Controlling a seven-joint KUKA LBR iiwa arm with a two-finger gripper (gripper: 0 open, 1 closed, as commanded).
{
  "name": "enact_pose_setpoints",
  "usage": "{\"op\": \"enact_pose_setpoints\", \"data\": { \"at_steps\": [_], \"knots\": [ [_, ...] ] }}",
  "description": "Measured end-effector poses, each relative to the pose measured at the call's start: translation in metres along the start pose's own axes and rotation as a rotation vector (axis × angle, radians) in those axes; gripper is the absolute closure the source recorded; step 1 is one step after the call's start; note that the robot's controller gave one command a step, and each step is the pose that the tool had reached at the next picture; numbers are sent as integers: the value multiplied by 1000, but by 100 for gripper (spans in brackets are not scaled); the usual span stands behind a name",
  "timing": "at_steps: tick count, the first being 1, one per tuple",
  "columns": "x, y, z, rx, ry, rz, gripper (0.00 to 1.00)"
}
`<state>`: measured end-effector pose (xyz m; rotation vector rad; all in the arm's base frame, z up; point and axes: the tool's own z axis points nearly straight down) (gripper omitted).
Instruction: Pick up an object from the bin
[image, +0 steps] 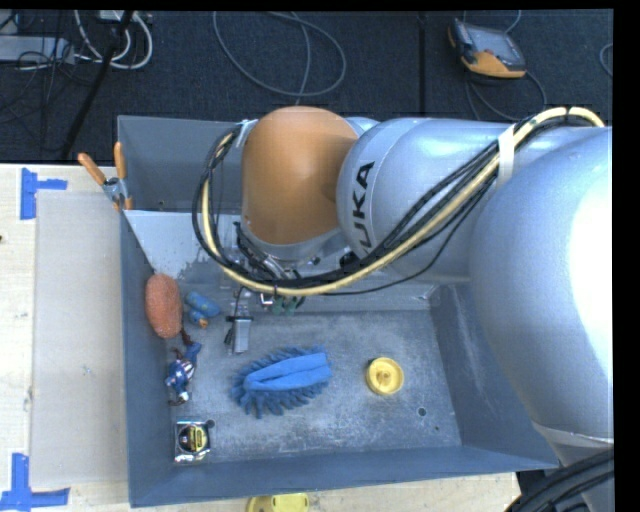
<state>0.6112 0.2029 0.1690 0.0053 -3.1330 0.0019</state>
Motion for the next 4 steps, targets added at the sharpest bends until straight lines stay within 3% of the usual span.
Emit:
{"op": "enact_pose_setpoints", "data": {
  "at_steps": [1, 2, 3, 4],
  "knots": [
    [-1, -1, -5, -1, -7, 4, 0],
    [15, -20, 26, -3, -16, -134, 0],
    [36, -75, 56, 1, -5, -453, 0],
    [56, -80, 54, 0, -4, -400, 0]
  ]
}}
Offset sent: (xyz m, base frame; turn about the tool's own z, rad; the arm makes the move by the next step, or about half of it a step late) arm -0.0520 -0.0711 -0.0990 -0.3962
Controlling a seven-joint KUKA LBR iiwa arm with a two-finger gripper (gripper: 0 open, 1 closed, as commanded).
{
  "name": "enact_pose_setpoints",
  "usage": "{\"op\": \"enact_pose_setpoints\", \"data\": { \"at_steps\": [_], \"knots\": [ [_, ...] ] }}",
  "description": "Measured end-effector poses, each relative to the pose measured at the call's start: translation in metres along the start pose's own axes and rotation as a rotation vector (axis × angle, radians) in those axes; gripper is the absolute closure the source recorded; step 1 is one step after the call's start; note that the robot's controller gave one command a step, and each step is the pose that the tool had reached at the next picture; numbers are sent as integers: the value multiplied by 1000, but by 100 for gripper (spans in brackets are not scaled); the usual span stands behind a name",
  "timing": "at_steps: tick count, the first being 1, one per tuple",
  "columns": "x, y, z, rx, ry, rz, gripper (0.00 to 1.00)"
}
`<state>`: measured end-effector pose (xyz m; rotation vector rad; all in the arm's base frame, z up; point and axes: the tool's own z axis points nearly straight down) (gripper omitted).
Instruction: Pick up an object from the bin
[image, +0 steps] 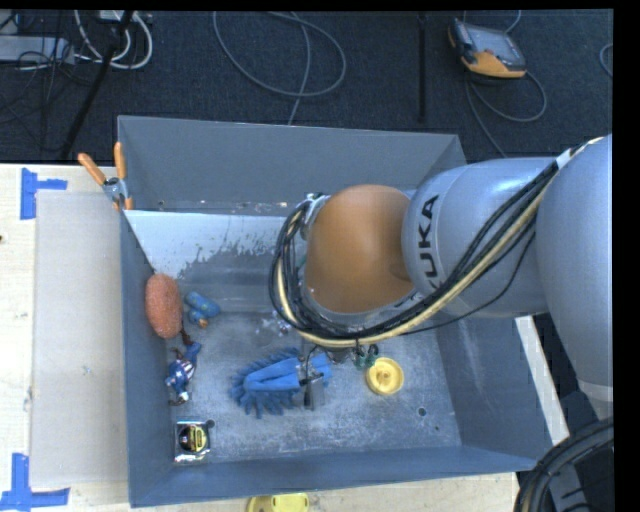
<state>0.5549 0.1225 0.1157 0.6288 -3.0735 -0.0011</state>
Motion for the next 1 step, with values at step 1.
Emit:
{"op": "enact_pose_setpoints", "data": {
  "at_steps": [1],
  "knots": [
    [-8, -15, 46, 1, -3, -45, 0]
  ]
}}
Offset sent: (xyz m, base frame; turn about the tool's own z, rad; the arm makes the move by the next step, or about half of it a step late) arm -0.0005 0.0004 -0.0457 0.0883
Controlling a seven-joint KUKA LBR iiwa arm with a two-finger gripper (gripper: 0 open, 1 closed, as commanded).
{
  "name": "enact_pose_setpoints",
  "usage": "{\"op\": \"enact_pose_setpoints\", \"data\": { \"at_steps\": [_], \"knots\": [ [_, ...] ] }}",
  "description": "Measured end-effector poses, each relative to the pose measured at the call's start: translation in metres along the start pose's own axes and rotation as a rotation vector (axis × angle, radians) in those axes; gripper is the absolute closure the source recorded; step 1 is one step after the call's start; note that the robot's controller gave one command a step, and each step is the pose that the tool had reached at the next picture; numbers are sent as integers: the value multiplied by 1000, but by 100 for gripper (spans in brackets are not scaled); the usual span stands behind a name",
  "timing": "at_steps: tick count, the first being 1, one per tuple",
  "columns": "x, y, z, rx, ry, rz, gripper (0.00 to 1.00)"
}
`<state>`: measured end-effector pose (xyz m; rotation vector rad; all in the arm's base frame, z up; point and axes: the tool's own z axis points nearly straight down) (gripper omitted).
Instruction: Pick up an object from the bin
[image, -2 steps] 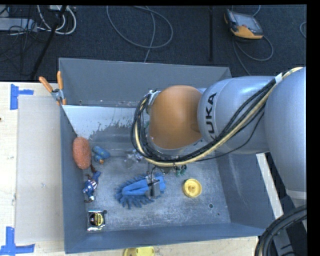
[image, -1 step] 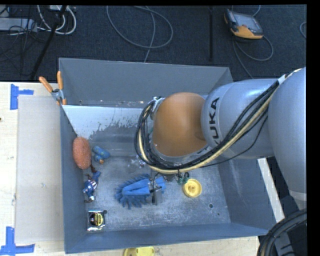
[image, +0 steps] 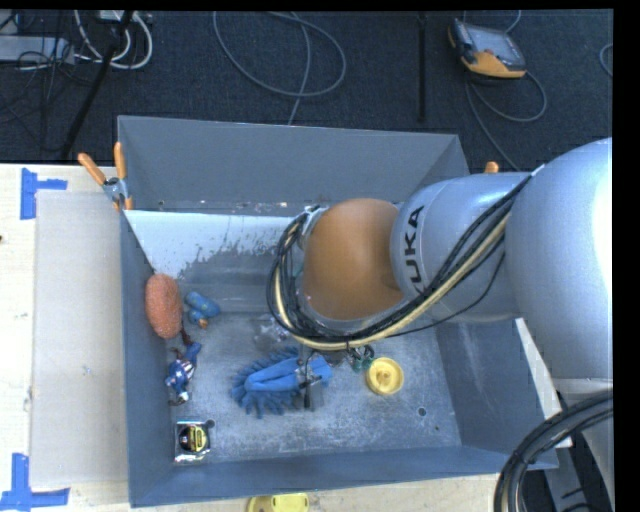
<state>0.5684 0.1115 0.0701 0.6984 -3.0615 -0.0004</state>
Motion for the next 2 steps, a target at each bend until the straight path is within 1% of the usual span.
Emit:
{"op": "enact_pose_setpoints", "data": {
  "at_steps": [1, 2],
  "knots": [
    [8, 17, 1, -1, 1, 135, 100],
    [8, 17, 1, -1, 1, 135, 100]
  ]
}}
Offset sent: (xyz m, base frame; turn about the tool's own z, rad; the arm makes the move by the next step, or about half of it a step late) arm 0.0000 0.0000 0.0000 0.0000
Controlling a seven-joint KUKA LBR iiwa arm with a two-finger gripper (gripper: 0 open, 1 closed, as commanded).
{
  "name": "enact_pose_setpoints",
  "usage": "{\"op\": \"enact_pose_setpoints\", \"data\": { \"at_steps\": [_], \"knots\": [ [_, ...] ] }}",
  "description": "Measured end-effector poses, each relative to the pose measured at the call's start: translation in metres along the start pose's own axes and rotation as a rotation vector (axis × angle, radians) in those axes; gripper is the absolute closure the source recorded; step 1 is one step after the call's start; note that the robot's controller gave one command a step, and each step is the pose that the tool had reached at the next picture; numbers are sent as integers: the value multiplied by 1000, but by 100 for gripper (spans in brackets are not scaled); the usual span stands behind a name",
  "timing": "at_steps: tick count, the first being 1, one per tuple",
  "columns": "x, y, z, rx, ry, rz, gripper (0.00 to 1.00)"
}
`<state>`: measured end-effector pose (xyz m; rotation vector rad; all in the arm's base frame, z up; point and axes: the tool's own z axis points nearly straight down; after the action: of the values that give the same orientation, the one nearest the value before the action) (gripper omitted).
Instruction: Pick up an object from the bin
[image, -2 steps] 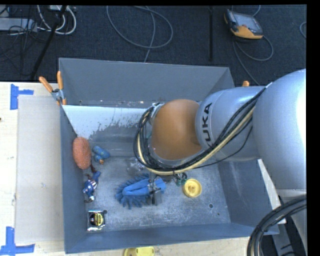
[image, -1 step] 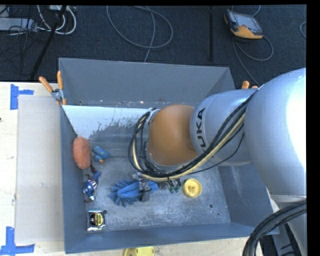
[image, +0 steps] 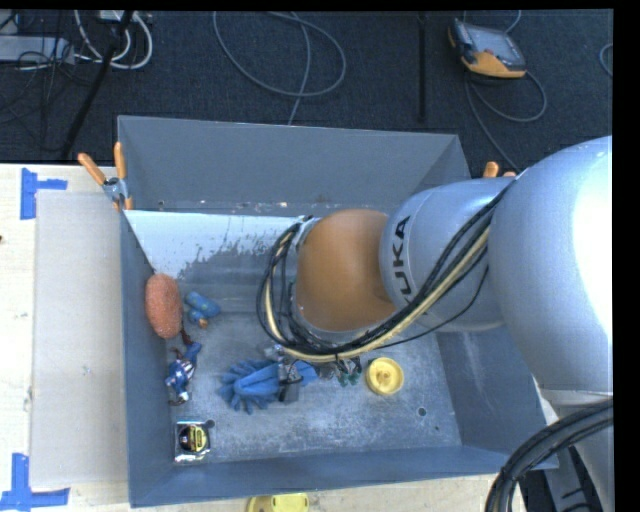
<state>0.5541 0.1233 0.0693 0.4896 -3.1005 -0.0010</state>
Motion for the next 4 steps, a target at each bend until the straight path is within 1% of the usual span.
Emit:
{"op": "enact_pose_setpoints", "data": {
  "at_steps": [1, 2, 4],
  "knots": [
    [1, 0, -4, 0, 3, 0, 100],
    [1, 0, -15, 0, 0, 1, 100],
    [2, 1, -44, 0, 4, 2, 100]
  ]
}}
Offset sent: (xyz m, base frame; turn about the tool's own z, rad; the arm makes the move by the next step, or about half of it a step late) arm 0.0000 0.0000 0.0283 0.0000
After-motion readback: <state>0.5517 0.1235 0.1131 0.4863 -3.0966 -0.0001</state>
